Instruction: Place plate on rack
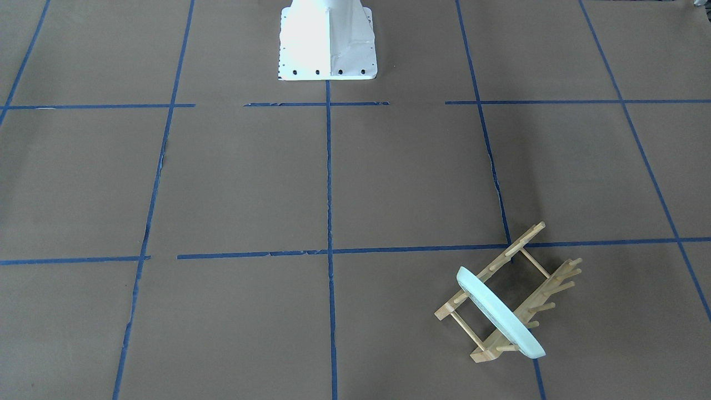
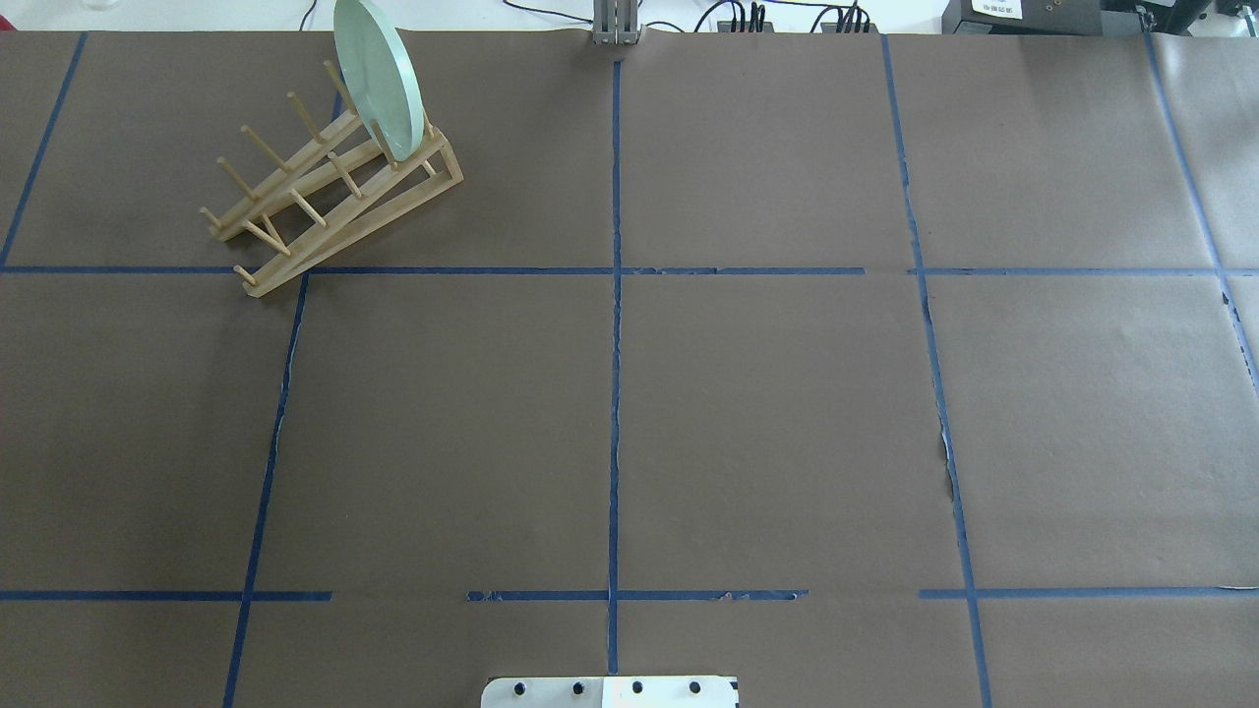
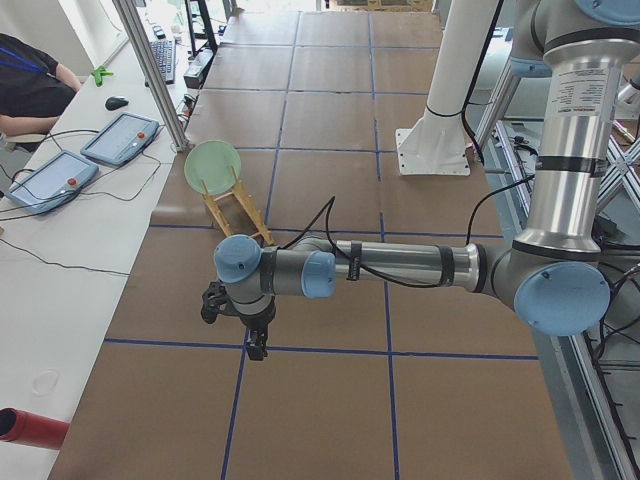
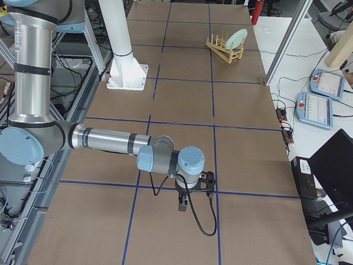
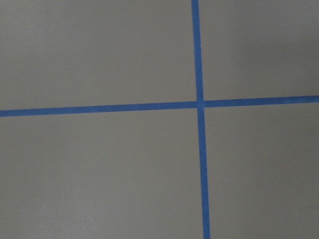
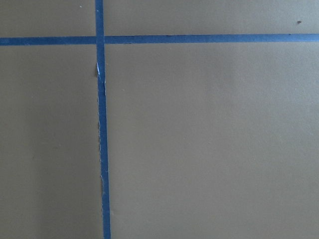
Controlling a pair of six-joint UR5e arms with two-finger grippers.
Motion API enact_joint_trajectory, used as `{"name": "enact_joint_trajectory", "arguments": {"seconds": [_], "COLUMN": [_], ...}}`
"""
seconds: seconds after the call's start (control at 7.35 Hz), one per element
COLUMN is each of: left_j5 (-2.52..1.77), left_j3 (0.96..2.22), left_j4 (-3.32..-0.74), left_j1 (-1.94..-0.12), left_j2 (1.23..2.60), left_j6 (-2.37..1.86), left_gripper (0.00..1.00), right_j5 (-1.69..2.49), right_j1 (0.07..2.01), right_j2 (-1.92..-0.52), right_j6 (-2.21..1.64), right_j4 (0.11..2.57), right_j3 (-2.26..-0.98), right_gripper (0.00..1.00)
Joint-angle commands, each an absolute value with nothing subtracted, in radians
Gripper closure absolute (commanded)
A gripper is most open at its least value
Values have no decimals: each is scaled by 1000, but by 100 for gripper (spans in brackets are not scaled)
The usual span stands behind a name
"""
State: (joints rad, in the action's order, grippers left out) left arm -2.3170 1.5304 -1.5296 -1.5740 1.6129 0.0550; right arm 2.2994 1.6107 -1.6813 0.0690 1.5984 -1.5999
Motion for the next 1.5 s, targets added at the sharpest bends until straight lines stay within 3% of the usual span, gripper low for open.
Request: {"name": "enact_joint_trajectory", "arguments": {"seconds": [0.0, 1.36], "left_j5": [-2324, -2405], "left_j3": [1554, 1566], "left_j4": [-1499, -1489], "left_j1": [-1609, -1608], "left_j2": [1588, 1598], "left_j6": [67, 63], "left_gripper": [0, 0], "right_j5": [2299, 2299], "right_j1": [1611, 1611], "right_j2": [-1681, -1681], "right_j6": [69, 69], "right_j4": [1598, 1598], "right_j3": [-1600, -1600], "right_gripper": [0, 0]}}
